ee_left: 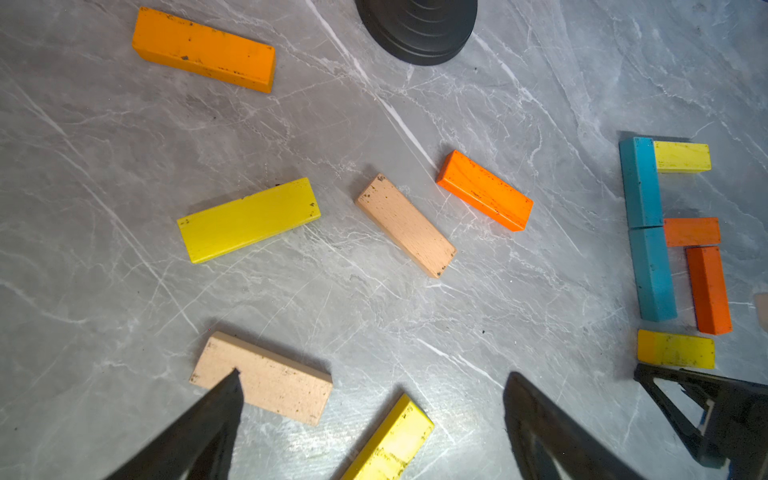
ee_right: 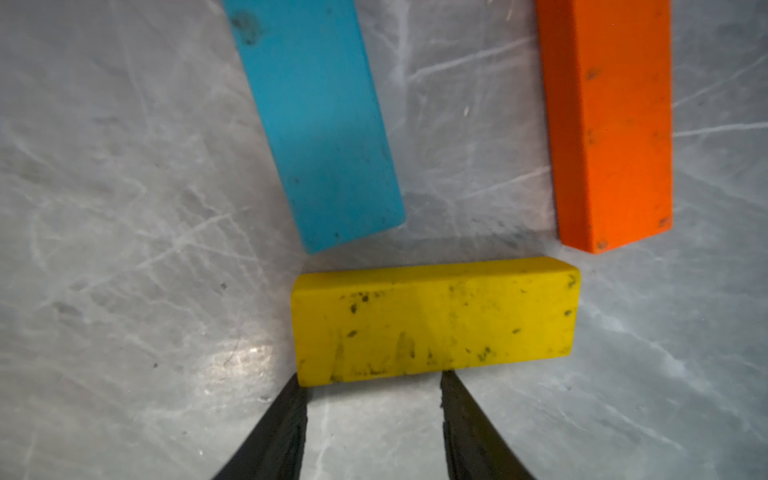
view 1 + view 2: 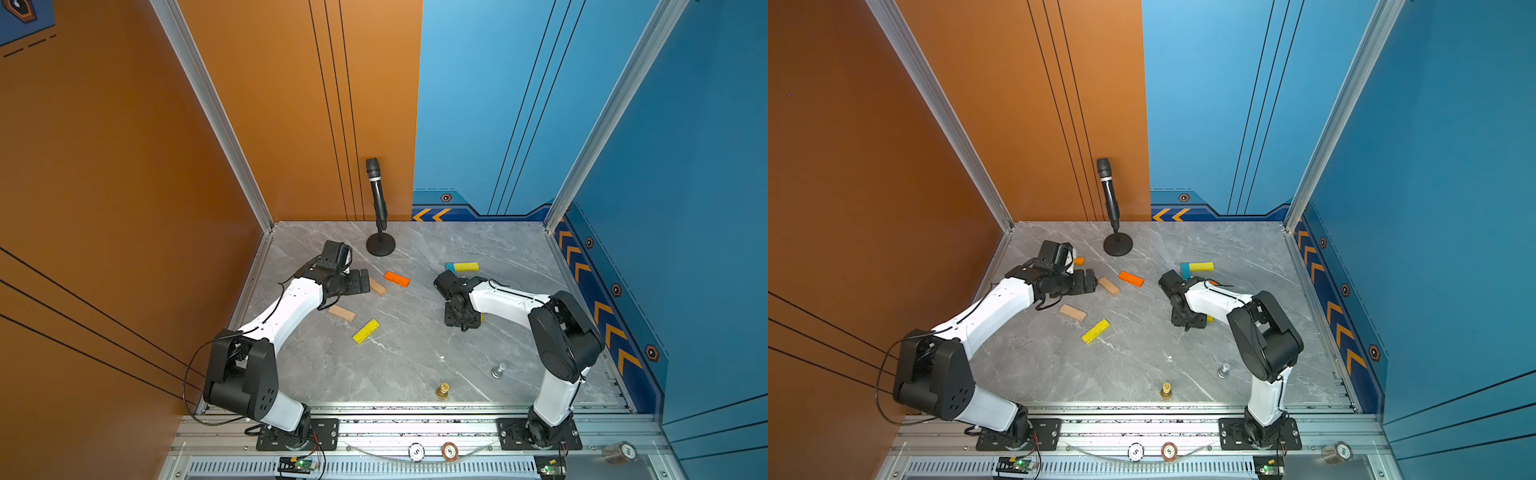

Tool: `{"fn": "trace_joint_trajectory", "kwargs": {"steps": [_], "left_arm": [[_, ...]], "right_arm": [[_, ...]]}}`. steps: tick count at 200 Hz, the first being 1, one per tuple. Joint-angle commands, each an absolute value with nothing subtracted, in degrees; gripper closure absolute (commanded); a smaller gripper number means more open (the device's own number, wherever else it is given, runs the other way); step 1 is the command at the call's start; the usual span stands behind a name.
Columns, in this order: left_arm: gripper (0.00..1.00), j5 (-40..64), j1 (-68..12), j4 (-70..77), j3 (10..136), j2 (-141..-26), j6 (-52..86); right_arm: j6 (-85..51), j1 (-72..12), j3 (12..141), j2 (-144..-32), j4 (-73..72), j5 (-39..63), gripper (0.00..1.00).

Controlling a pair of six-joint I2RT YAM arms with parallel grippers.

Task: Assemble the number 6 with building blocks
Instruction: Assemble the building block at the center of the board.

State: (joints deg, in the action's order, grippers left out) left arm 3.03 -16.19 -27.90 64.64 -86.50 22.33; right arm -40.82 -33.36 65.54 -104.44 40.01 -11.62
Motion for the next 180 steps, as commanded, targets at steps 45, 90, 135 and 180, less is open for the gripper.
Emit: {"fn": "trace_joint_trajectory", "kwargs": {"steps": [45,90,135,180], "left_arm": [[0.02,3.1,-16.8,-28.0,66.4,-87.0,21.4],[0.02,2.9,-16.9,-27.9,66.3,-86.8,21.4],[0.02,2.8,-16.9,-28.0,66.3,-86.9,21.3],[0.02,2.8,-17.0,-28.0,66.4,-86.8,21.3]], "right_arm": [[-36.9,-31.8,61.1,-100.9,42.2,-10.9,0.48],[-34.1,-29.8,59.2,-99.9,39.0,-7.8,0.46],[-32.5,-27.8,58.5,-99.3,38.4,-8.0,0.47],[-31.9,-25.9,58.5,-98.6,37.8,-8.3,0.47]]}}
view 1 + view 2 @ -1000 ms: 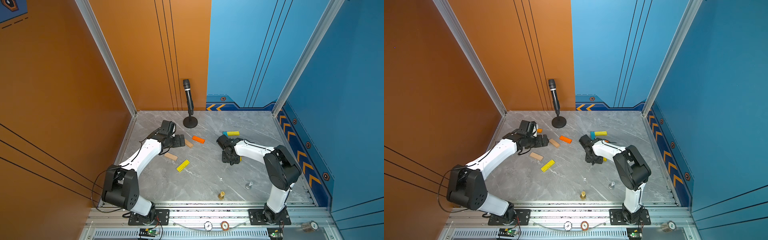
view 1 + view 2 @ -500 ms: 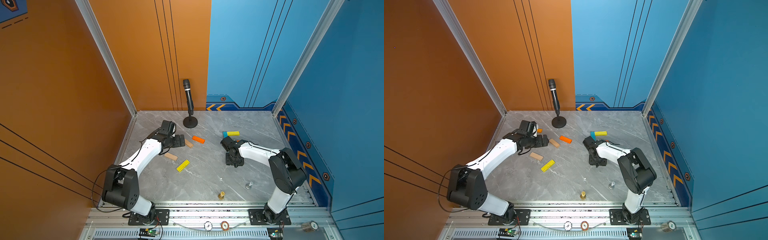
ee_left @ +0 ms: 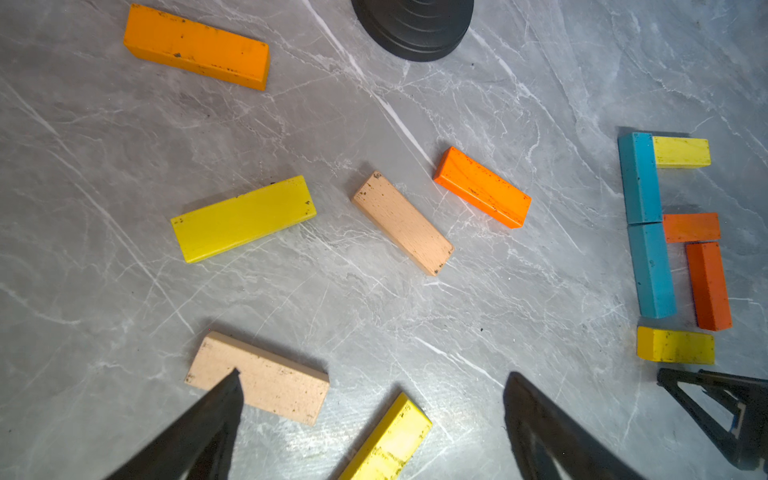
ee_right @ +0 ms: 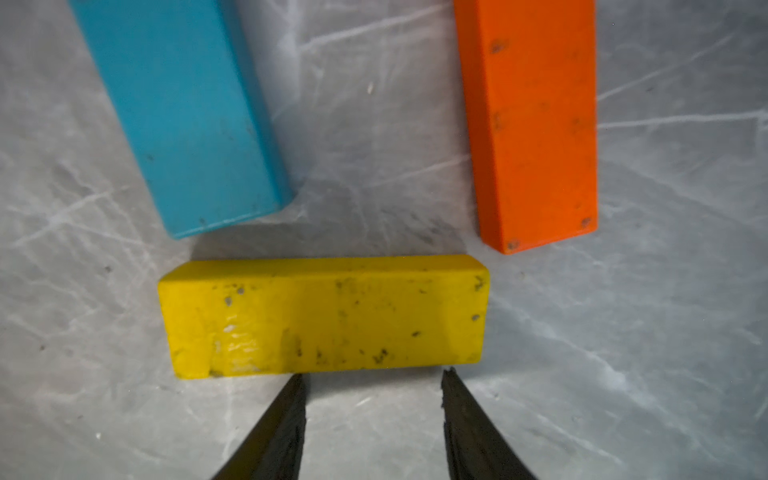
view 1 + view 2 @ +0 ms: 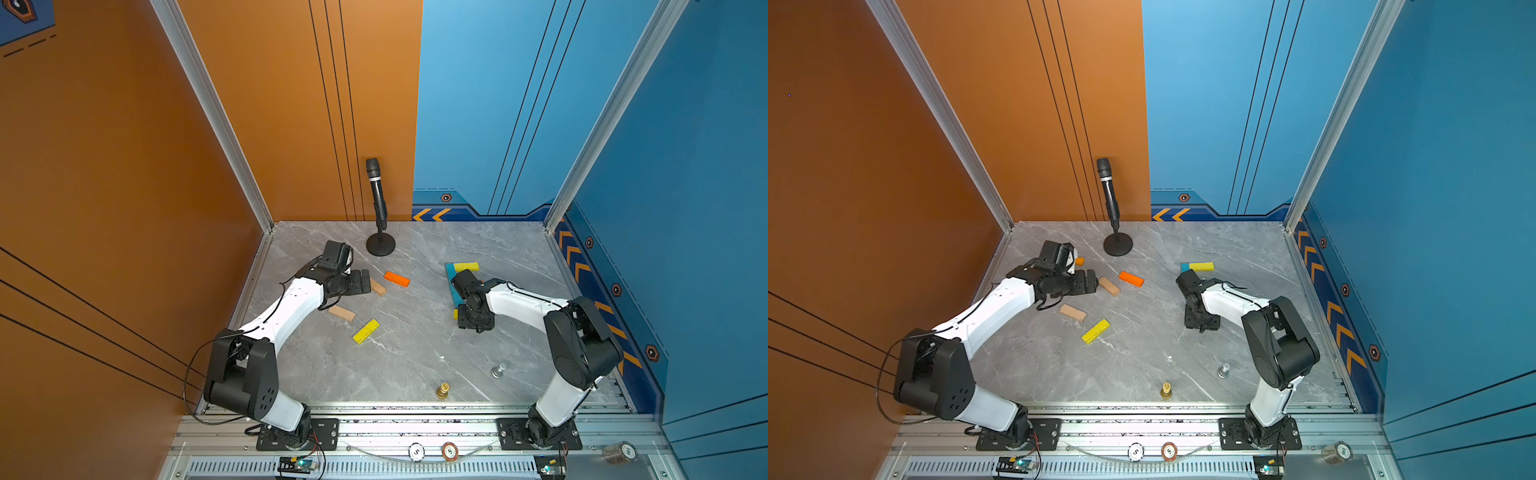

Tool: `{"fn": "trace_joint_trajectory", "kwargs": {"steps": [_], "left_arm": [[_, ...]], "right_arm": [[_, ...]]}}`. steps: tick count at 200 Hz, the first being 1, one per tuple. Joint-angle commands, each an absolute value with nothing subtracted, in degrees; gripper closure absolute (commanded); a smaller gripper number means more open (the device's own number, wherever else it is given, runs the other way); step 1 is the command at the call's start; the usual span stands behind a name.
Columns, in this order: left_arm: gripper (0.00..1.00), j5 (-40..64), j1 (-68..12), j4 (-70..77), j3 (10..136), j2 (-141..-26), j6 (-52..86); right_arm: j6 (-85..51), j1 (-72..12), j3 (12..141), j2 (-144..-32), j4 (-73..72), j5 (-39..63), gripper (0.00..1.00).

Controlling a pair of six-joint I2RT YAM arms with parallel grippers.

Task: Assemble the number 6 with building blocks
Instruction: Assemble the building block at the center of the board.

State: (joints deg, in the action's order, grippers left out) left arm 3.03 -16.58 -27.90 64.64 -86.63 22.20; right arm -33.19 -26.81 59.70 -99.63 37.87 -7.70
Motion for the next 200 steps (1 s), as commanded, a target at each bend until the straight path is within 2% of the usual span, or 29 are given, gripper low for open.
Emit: {"fn": "trace_joint_trajectory", "kwargs": {"steps": [1,200], "left_arm": [[0.02,2.8,-17.0,-28.0,66.4,-86.8,21.3],[0.02,3.0,-17.3,-27.9,66.4,-87.0,21.3]], "right_arm": [[-32.0,-25.9,58.5,-98.6,37.7,-8.3,0.47],[-31.4,-22.8,58.7,-96.0,40.0,-11.3,0.48]]}}
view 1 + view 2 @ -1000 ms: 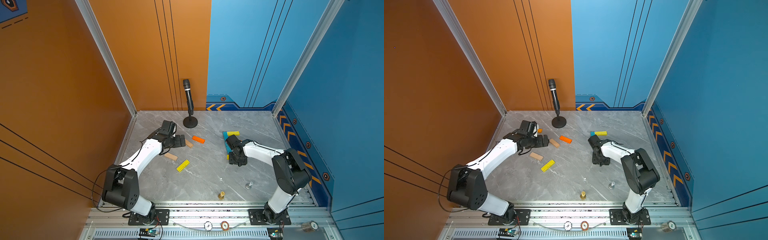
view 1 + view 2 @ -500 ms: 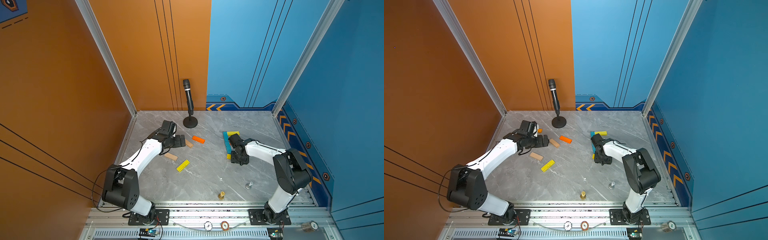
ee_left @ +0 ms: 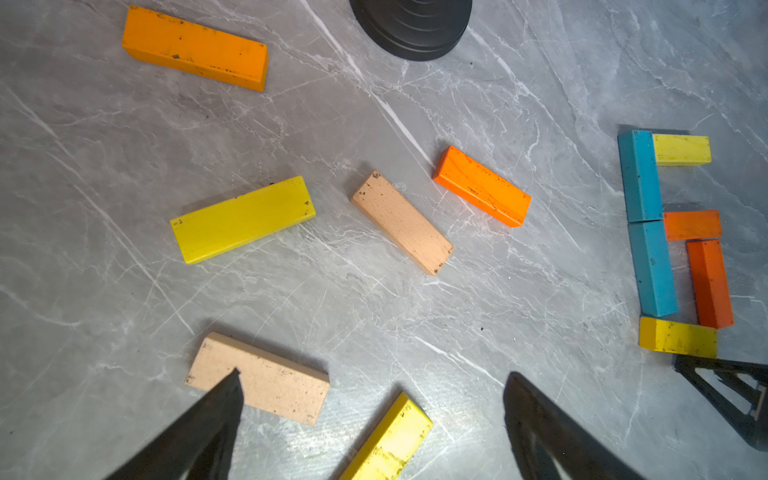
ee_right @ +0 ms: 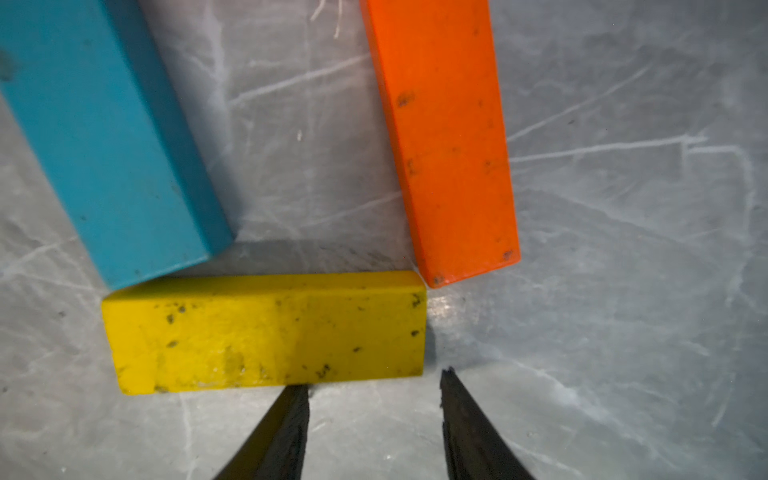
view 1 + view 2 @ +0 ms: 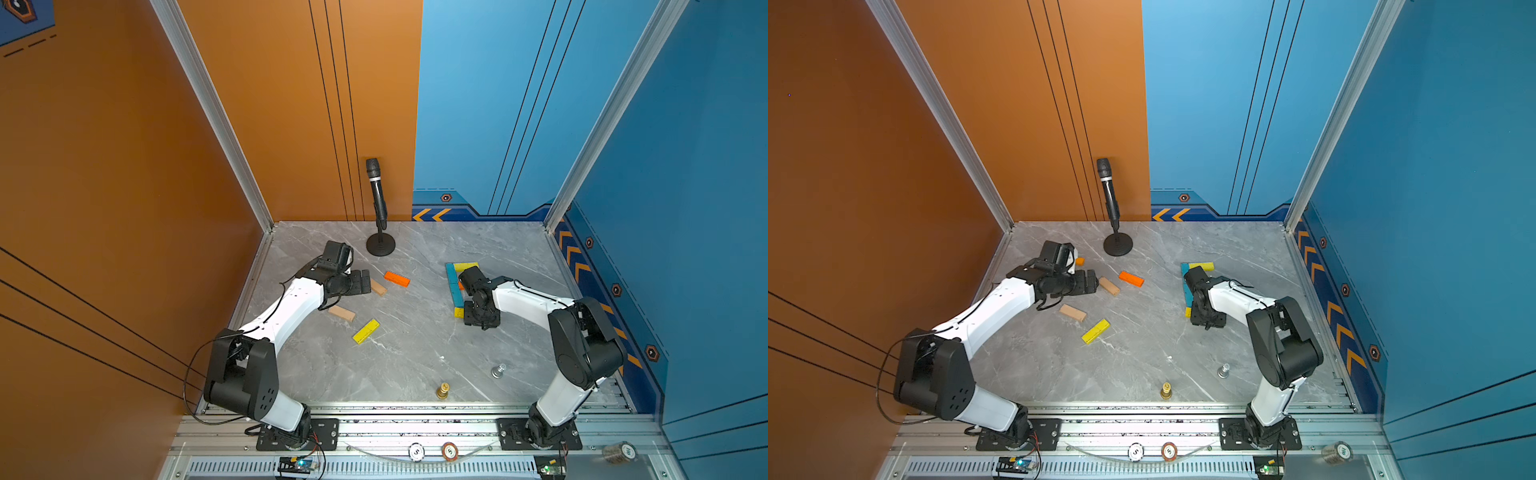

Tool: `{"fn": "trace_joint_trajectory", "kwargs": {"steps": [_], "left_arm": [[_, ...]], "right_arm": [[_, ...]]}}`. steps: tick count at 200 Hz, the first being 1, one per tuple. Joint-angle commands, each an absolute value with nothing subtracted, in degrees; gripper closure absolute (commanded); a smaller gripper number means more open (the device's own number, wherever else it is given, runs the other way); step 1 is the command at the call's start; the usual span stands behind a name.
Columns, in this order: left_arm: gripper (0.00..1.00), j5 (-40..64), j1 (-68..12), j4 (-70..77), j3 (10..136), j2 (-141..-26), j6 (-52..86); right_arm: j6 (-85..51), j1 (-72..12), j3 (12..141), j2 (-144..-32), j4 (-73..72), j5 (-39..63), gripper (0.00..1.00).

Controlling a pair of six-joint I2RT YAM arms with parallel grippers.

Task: Assemble the number 6 with building blocks
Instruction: Assemble the building block at the center of the board.

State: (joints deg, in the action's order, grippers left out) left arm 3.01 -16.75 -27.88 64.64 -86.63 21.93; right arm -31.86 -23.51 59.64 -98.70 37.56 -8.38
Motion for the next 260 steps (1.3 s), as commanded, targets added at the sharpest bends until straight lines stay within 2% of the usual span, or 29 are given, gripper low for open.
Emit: {"fn": "trace_joint_trajectory", "kwargs": {"steps": [1,201,260], "left_arm": [[0.02,3.0,-17.3,-27.9,66.4,-87.0,21.3],[0.02,2.6,-17.9,-28.0,66.3,-86.7,20.9],[0.02,2.6,-17.9,-28.0,66.4,-87.1,21.0]], "right_arm": [[-31.4,-22.8,58.7,-95.9,40.1,-11.3,0.48],[-33.7,-18.7,56.7,-96.4,35.0,-7.6,0.48],[-36.2,-21.5,54.2,-89.2,37.4,-7.9,0.47]]}}
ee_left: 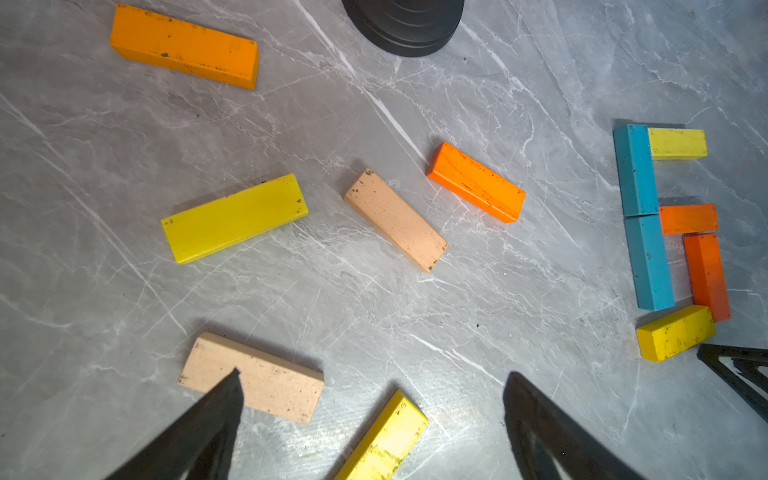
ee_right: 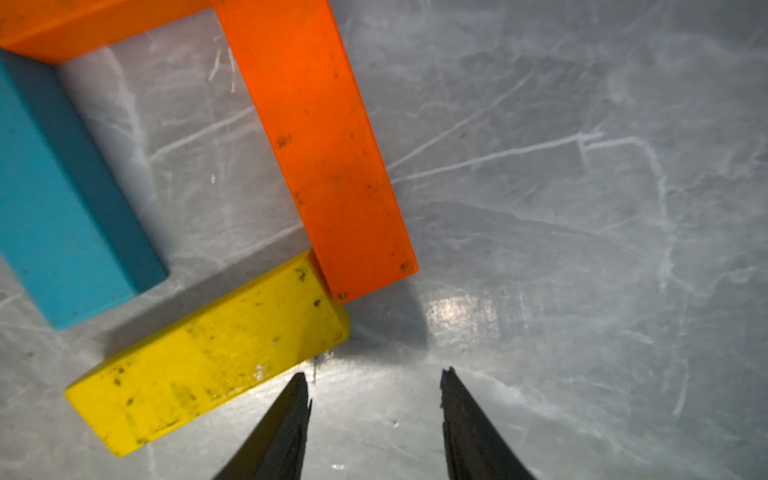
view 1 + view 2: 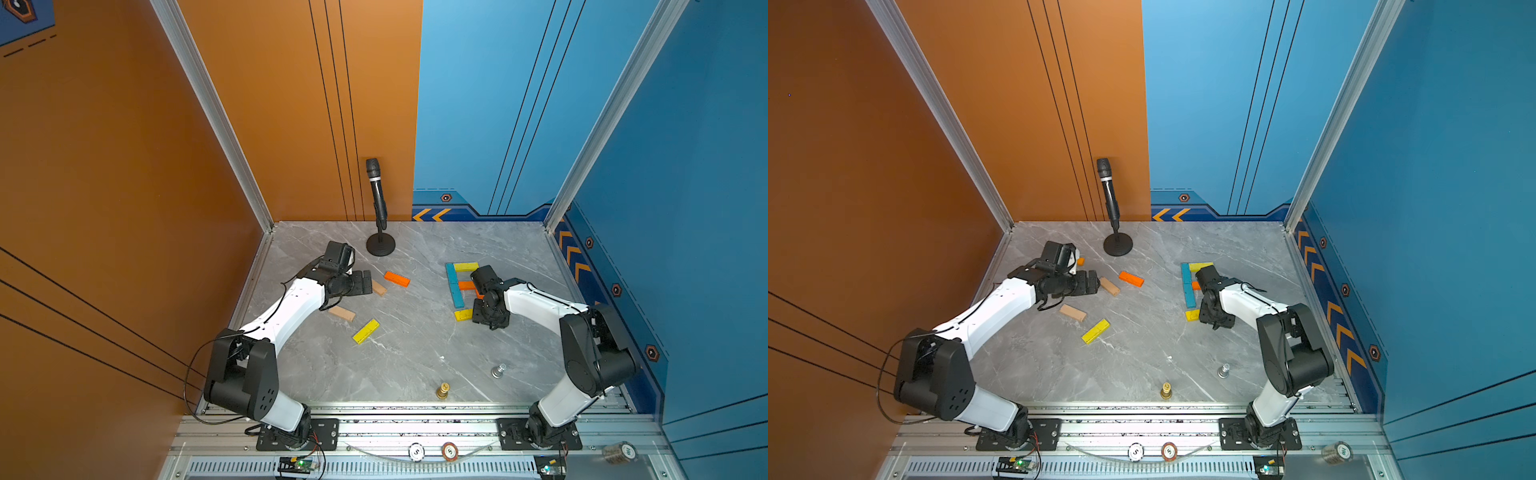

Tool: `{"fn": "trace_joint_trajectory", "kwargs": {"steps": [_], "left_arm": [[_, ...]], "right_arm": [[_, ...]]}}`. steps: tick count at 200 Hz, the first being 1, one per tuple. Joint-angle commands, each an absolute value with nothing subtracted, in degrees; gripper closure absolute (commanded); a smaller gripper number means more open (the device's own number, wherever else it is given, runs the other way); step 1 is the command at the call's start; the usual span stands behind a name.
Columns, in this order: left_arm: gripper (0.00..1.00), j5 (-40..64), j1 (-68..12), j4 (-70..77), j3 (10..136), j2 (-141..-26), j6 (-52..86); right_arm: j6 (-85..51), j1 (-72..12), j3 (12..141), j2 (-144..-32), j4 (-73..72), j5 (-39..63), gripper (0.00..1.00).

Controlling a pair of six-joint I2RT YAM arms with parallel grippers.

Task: Assemble the number 6 with building blocks
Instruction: Assemble the building block at the center of the board.

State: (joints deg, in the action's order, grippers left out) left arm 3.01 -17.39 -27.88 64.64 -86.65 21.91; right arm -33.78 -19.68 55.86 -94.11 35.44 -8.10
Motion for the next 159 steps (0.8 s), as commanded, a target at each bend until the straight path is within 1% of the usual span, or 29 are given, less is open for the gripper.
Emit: {"fn": "trace_joint_trajectory", "kwargs": {"steps": [1,35,88,159], "left_arm": [[0.02,2.6,-17.9,-28.0,66.4,-87.1,21.0],[0.02,2.8,-17.9,-27.9,66.5,-87.3,21.0],[0.02,2.5,-18.4,-28.0,66.4,-87.0,21.0],[0.02,2.1,-18.6,-28.0,66.3,-86.6,20.7]], "right_arm": [[-36.4,-21.7,54.1,-89.1,37.4,-7.8,0.47],[-39.9,-27.2,53.0,-86.8,37.8,-7.1,0.47],[-43.7,-34.1,55.4,-92.3,34.8,-5.0,0.47],[-42.3,-34.9,62.1,-102.1,33.3,-4.0,0.48]]}}
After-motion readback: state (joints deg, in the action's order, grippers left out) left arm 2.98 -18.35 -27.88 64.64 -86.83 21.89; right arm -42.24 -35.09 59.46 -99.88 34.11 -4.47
